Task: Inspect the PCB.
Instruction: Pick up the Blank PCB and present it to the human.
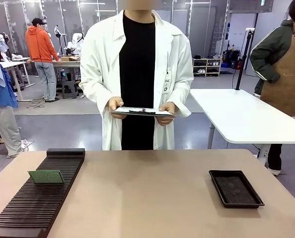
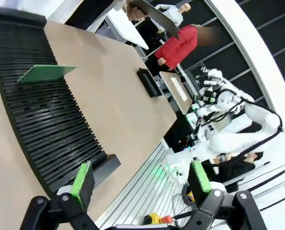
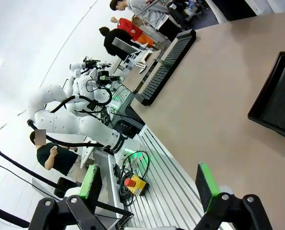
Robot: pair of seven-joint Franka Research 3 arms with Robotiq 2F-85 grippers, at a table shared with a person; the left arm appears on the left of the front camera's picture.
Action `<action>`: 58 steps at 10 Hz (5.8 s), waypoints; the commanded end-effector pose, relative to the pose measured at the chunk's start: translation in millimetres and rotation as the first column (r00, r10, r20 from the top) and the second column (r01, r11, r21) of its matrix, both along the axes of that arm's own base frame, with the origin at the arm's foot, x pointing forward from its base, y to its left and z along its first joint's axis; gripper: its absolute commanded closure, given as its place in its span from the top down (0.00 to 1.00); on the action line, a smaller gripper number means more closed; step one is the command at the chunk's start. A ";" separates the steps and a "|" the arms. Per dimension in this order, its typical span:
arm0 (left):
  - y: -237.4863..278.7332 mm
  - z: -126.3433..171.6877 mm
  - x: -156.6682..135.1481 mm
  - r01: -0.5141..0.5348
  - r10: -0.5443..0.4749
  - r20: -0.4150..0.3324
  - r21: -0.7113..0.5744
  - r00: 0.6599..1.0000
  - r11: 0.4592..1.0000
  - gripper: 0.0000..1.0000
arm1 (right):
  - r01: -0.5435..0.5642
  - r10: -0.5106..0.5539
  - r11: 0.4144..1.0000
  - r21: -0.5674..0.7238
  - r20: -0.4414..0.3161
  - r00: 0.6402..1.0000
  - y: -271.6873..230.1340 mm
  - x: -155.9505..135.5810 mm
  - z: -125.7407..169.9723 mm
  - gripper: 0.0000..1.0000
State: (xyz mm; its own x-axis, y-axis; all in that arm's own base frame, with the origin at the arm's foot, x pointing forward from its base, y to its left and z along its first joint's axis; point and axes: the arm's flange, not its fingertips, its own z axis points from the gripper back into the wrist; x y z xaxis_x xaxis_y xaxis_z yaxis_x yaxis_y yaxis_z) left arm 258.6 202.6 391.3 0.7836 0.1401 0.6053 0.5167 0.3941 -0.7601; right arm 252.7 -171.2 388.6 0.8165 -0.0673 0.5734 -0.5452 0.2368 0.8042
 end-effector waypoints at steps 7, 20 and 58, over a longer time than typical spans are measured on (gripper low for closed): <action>-109.1 161.2 52.9 0.042 -0.611 0.223 0.921 0.760 0.388 1.00 | 0.002 -0.002 1.000 0.012 0.015 1.000 -1.3 2.4 2.0 1.00; -202.7 129.1 86.0 -0.009 -0.872 -0.002 1.000 0.489 -0.007 1.00 | 0.002 -0.002 1.000 0.012 0.015 1.000 -1.3 2.4 2.0 1.00; -186.0 53.7 211.0 0.438 -0.693 -0.006 0.779 0.720 0.448 0.00 | 0.002 -0.002 1.000 0.012 0.015 1.000 -1.3 2.4 2.0 1.00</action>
